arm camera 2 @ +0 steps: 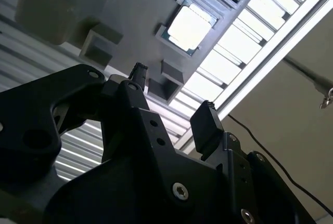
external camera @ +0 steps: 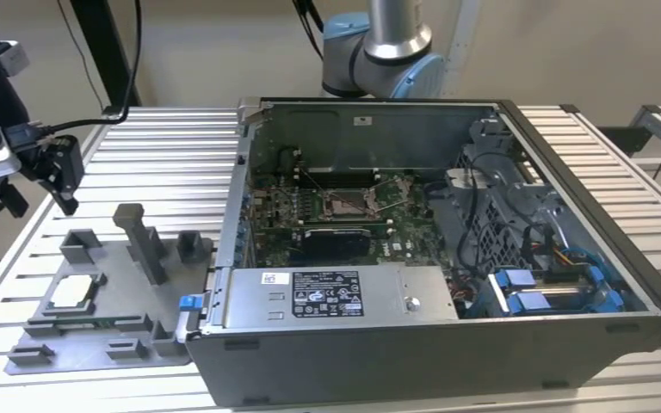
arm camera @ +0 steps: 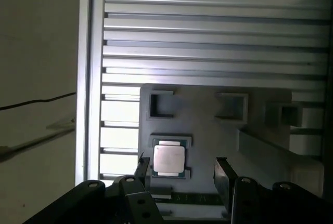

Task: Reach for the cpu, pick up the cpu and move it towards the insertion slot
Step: 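Pick up the cpu and move it towards the insertion slot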

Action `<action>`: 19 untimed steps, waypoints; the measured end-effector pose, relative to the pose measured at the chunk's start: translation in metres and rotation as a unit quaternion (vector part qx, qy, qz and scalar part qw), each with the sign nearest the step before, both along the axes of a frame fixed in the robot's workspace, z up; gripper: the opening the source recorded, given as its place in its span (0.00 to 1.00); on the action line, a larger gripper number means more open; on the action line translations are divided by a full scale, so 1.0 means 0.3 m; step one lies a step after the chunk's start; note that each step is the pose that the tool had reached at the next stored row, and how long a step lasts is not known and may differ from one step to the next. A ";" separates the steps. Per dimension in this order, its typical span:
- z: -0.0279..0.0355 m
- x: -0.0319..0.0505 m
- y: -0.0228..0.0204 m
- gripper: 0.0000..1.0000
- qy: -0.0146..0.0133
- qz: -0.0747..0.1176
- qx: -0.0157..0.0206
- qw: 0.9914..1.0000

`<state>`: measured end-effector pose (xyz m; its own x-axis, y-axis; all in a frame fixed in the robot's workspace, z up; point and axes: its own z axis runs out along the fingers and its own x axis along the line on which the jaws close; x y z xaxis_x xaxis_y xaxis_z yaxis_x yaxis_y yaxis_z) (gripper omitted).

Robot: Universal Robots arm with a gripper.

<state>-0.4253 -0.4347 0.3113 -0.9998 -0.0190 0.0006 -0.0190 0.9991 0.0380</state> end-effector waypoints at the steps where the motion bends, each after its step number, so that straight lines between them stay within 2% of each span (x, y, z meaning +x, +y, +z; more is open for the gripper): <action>1: -0.003 0.000 0.000 1.00 0.000 0.000 0.000 1.000; 19: -0.042 0.000 0.000 1.00 0.000 0.000 0.000 1.000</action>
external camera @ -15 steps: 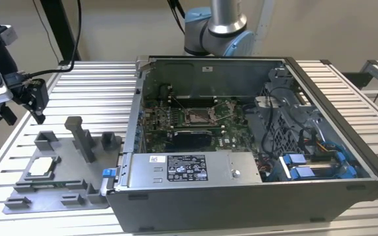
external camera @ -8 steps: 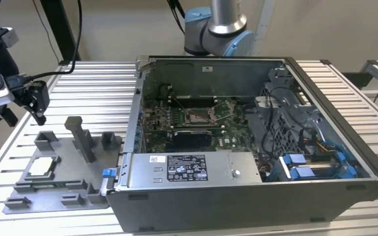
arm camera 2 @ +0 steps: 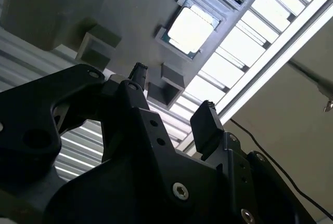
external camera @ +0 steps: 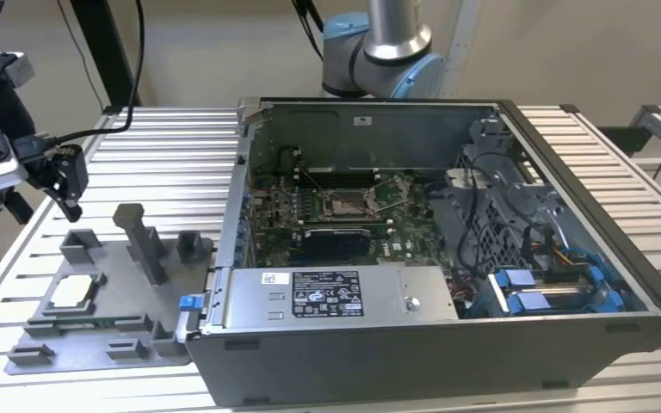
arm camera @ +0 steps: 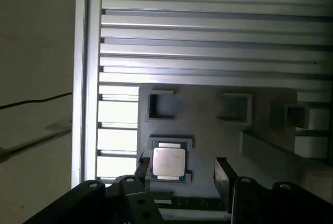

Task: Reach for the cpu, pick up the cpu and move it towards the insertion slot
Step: 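Pick up the cpu and move it towards the insertion slot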

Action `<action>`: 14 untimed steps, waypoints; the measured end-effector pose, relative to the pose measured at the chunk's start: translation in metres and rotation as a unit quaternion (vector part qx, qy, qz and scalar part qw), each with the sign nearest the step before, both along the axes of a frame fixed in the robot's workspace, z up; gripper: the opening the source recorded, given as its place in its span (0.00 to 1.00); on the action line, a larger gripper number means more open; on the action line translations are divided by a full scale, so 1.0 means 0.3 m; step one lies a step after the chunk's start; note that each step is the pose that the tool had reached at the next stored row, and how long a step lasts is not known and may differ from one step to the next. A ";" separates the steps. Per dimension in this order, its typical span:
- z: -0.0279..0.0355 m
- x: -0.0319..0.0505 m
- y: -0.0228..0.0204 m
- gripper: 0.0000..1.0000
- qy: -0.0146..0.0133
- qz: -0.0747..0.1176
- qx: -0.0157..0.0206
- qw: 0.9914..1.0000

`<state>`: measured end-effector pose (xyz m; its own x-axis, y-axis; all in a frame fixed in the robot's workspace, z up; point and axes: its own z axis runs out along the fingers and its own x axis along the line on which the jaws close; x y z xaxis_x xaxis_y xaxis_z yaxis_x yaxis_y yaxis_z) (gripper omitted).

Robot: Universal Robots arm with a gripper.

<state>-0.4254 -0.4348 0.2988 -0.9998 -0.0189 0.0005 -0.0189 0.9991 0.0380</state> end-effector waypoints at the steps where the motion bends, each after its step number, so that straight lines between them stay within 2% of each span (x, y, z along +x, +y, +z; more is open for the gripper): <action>1: -0.002 0.000 0.000 1.00 0.000 0.000 0.000 1.000; 14: -0.030 0.000 -0.006 1.00 0.000 0.000 0.000 1.000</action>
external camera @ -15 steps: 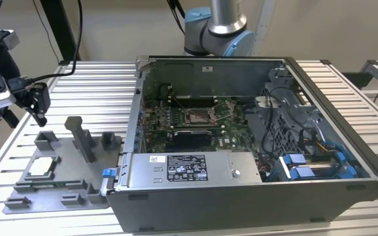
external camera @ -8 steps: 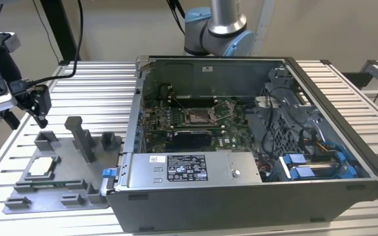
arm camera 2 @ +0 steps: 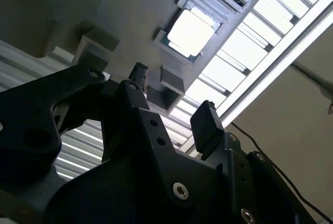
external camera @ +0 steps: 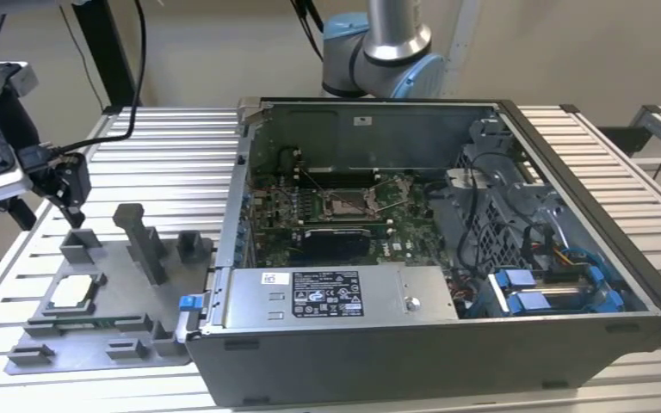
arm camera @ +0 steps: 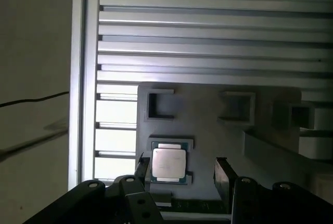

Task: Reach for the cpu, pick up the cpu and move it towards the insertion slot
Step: 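Pick up the cpu and move it towards the insertion slot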

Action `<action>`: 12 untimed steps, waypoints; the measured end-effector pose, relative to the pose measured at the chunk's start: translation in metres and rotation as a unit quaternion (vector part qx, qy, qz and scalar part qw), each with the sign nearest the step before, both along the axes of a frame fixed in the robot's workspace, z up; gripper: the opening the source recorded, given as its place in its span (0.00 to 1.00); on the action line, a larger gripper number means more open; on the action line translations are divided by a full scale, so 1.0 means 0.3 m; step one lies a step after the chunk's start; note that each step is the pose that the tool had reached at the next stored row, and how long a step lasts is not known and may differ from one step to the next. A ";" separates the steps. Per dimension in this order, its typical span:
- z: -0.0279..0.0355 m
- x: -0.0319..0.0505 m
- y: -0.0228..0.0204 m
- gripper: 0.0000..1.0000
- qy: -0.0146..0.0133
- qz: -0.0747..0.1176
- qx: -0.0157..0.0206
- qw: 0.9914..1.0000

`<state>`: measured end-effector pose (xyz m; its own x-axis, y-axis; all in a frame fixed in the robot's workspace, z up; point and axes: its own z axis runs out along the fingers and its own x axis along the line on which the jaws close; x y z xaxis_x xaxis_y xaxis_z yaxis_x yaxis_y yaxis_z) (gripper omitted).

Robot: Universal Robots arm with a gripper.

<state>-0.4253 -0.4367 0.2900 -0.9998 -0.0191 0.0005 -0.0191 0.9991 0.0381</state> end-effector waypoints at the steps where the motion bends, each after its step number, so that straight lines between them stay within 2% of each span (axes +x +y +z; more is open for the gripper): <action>1: -0.002 0.000 -0.002 1.00 0.000 0.000 0.000 1.000; 12: -0.022 0.000 -0.022 1.00 0.000 0.000 0.000 1.000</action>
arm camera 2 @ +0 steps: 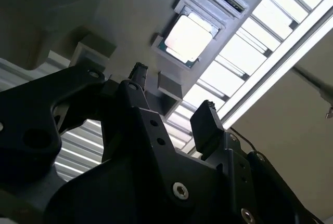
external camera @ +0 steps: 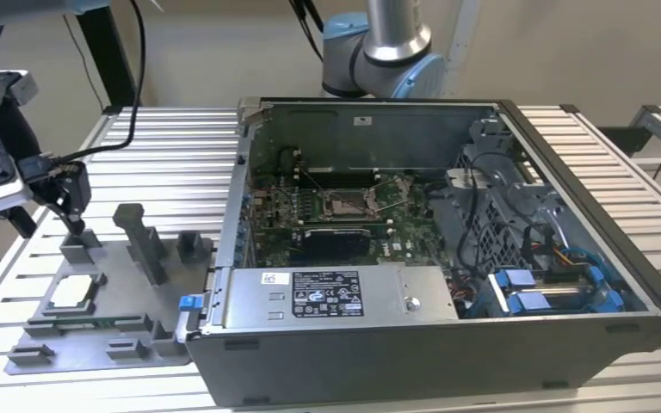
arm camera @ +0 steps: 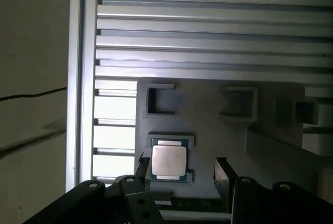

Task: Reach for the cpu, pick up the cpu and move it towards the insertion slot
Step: 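Pick up the cpu and move it towards the insertion slot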

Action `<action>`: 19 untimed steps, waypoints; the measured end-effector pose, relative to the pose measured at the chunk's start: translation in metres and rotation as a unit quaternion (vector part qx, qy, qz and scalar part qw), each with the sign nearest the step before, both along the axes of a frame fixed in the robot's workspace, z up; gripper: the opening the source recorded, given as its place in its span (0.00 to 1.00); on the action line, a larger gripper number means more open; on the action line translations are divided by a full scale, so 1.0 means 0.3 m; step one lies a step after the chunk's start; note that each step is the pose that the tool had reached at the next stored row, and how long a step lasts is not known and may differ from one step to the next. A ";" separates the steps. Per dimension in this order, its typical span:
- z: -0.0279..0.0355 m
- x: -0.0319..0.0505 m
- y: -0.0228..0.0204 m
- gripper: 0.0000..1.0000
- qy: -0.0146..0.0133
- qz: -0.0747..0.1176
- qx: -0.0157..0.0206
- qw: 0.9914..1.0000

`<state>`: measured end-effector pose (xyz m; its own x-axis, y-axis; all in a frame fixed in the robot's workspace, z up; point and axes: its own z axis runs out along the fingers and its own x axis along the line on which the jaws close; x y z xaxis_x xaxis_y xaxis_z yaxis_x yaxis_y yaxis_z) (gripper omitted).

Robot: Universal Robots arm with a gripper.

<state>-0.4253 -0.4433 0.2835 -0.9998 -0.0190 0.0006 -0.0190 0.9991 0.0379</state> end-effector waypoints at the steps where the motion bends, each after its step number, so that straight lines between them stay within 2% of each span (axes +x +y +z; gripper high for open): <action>1: -0.002 0.000 -0.003 1.00 0.000 0.000 0.000 1.000; 19: -0.032 0.000 -0.063 1.00 0.000 0.000 0.000 1.000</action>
<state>-0.4253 -0.4623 0.2738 -0.9998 -0.0190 0.0006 -0.0190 0.9991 0.0380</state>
